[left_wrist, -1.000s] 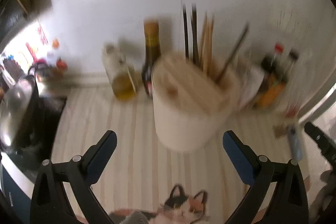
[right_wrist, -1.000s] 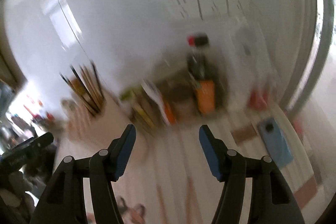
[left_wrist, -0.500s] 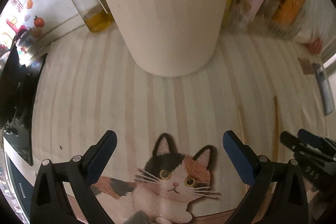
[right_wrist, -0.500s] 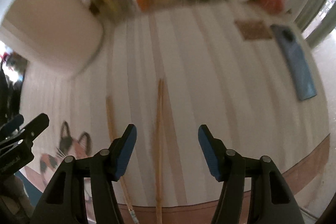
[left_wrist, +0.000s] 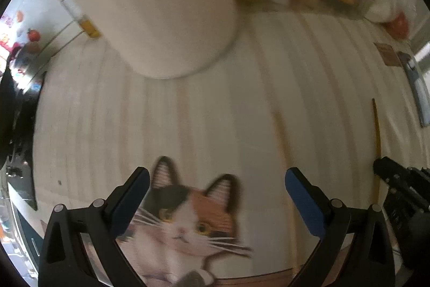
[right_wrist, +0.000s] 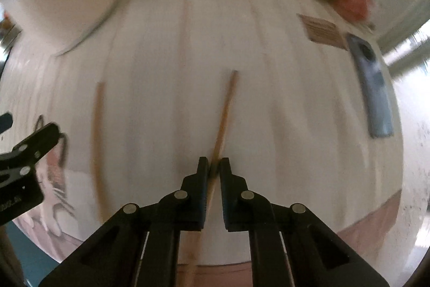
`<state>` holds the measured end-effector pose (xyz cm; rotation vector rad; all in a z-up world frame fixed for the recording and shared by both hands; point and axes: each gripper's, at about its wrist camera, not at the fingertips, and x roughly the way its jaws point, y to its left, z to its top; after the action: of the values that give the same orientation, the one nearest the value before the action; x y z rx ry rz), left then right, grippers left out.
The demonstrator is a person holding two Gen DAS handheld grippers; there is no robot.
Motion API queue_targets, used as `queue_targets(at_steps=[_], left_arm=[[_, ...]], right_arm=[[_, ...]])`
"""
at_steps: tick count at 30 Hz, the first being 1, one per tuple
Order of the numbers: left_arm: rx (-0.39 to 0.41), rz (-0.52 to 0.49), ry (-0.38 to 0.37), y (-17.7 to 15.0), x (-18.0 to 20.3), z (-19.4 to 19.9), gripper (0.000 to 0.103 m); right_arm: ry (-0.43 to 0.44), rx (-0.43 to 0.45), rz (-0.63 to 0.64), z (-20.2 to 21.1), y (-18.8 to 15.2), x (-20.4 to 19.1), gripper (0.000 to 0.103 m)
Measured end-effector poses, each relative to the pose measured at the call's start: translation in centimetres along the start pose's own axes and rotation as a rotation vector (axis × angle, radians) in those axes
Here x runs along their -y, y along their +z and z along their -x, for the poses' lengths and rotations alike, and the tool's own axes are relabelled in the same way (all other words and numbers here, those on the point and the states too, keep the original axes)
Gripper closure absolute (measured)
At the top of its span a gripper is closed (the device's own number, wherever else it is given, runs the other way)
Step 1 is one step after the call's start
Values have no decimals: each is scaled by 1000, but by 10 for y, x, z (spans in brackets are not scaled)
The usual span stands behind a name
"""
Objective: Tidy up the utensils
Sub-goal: 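Grasp a light chopstick on the mat with the left tool while the right tool grasps another, then lift both light chopsticks off the mat toward the cream holder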
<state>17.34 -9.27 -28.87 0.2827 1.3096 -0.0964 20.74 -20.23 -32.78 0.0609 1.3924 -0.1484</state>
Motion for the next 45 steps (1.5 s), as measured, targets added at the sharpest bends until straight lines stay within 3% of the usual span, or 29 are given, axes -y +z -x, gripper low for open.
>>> queue_targets(at_steps=[4,8,12,14,15,17,18,31,39,45], left_arm=[[-46,-17,-55,-2,23,-8,3],[-101,-50,-101,-8,48,-21,26],[-78,-58,-115,-10,56,-21,35],[-59,-70,-130,-10,62,-17,58],[-53,-80,-130,-10,64,-16,64],[-47,-90,-131,-10,66,-15,91],[-47,-92,-132,-10,65,-15,95],[-53,-3,-52,-16,-23,-23,99],[-52,29,-66,-16,-35,-21,99],[-54,42,-72,-17,-36,-22,98]], right_arm=[[-13,-22,-78,0,-9,42,96],[-9,-33,-142,1,-20,70,95],[-4,-34,-172,1,-26,81,95],[-8,-33,-175,2,-28,81,95],[-10,-32,-178,2,-29,81,95],[-10,-30,-181,0,-29,78,95],[-7,-31,-181,1,-17,75,95],[142,-33,-90,4,-1,-1,96],[155,-67,-29,4,3,-28,96],[182,-95,-40,-1,8,-20,95]])
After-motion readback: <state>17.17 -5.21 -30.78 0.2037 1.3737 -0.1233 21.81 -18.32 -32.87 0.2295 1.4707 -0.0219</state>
